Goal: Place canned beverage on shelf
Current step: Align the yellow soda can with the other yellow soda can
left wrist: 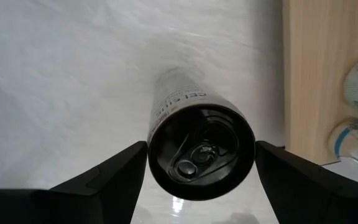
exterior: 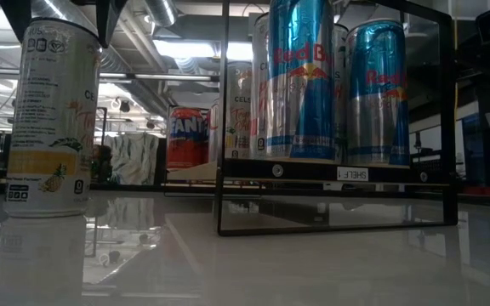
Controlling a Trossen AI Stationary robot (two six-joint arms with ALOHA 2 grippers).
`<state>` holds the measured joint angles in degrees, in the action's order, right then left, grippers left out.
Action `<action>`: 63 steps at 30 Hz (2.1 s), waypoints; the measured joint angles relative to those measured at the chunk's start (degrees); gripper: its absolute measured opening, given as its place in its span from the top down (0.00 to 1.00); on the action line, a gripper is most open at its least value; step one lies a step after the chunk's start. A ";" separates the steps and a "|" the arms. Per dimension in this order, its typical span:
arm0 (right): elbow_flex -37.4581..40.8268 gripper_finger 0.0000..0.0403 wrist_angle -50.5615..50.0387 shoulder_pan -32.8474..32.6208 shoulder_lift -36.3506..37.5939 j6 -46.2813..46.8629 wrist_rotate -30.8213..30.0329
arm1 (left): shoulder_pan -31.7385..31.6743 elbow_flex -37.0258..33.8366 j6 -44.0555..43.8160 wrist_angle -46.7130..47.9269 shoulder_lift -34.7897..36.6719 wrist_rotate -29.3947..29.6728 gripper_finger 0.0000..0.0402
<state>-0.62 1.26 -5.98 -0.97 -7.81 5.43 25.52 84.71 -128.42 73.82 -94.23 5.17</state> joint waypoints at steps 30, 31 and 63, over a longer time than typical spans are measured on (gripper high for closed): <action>0.00 0.09 0.00 0.00 0.00 0.01 0.00 | 0.00 0.00 8.09 0.18 -0.40 0.21 0.28; 0.01 0.09 0.00 0.00 0.00 0.01 0.00 | 0.00 0.00 9.59 0.19 -0.40 0.19 0.28; 0.02 0.09 -0.47 0.00 0.00 0.02 -3.07 | 0.00 0.00 87.74 0.06 -0.40 0.00 0.28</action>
<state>-0.60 0.79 -5.98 -0.97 -7.79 2.36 25.52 84.71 -40.68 73.89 -94.63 5.17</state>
